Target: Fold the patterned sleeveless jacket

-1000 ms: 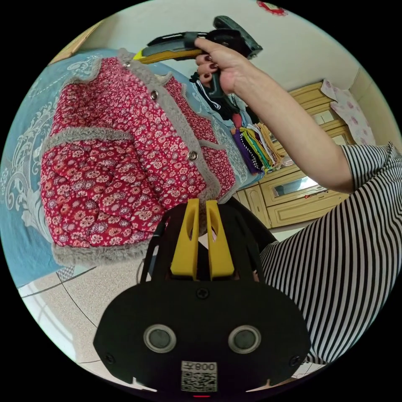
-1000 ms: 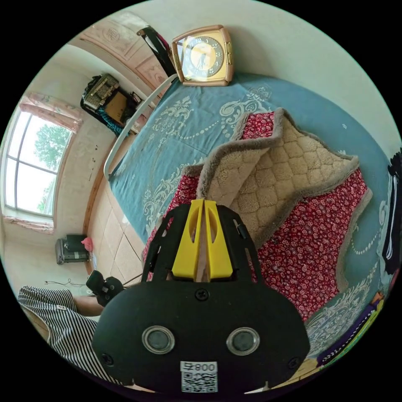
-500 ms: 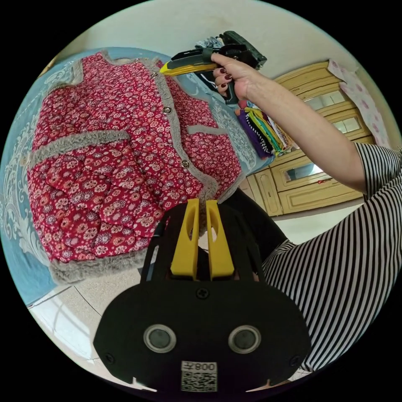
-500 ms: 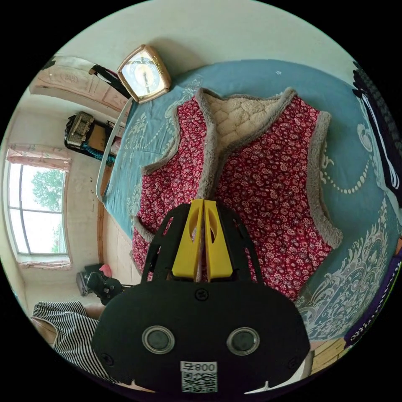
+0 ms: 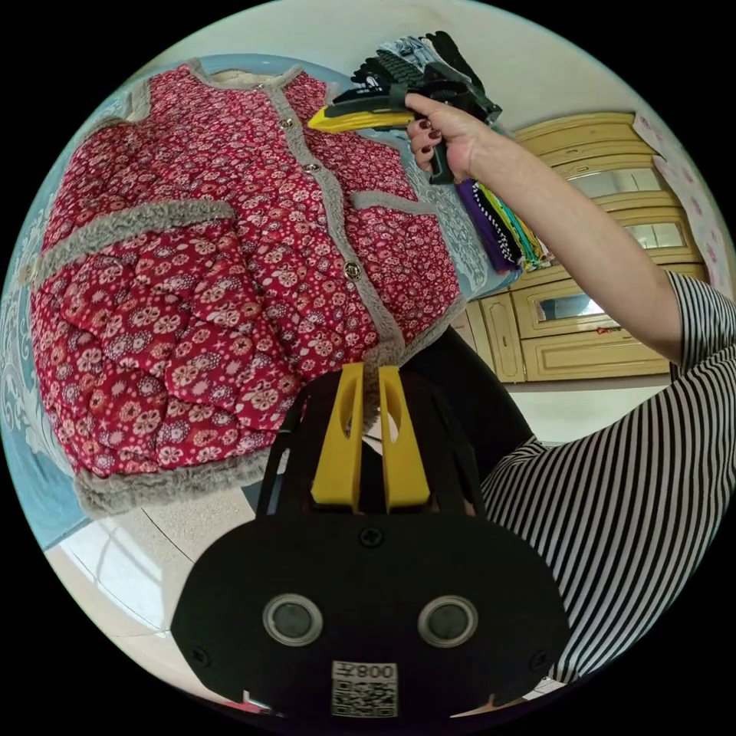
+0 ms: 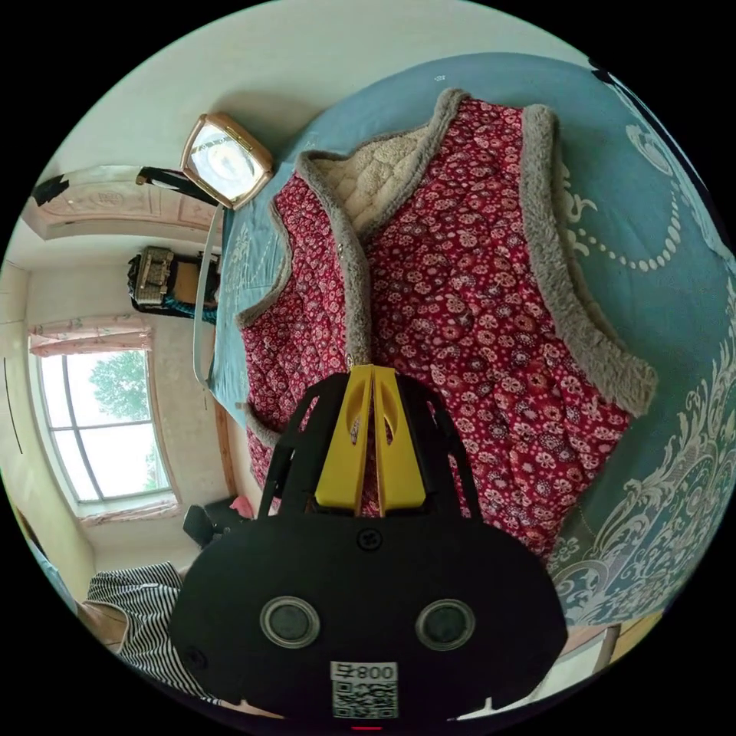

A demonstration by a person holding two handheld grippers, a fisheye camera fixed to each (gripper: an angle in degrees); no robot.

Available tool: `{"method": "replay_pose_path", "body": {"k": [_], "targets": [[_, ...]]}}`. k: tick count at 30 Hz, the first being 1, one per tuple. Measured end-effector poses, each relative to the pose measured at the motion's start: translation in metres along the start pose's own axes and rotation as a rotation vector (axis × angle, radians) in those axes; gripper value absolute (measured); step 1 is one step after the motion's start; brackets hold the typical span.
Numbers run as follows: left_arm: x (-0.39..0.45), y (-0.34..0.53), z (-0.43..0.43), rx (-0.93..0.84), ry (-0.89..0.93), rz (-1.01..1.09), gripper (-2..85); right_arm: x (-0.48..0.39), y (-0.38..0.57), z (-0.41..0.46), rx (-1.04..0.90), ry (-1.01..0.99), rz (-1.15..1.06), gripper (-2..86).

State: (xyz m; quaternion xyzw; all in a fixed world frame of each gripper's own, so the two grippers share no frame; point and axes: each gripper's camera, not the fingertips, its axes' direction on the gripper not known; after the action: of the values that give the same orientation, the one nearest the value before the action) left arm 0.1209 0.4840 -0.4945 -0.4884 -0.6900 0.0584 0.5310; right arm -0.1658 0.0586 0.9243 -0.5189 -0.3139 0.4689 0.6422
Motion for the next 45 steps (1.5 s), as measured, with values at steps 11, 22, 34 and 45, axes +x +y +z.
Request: {"method": "replay_pose_path", "body": {"k": [11, 22, 34, 45], "targets": [[0.024, -0.009, -0.048, 0.190, 0.068, 0.100, 4.8, -0.071, 0.092, -0.012, 0.036, -0.024, -0.226, 0.0], [-0.043, -0.035, -0.075, 0.184, -0.337, -0.252, 0.5, -0.172, 0.197, 0.133, -0.271, 0.358, -0.559, 0.1], [-0.030, -0.076, -0.084, 0.129, -0.469, -0.148, 0.2, -0.209, 0.230, 0.159, -0.166, 0.534, -0.700, 0.1], [-0.023, -0.113, -0.184, 0.444, -0.424, -0.110, 0.3, -0.186, 0.191, 0.080, -0.040, 0.266, -0.538, 0.0]]}}
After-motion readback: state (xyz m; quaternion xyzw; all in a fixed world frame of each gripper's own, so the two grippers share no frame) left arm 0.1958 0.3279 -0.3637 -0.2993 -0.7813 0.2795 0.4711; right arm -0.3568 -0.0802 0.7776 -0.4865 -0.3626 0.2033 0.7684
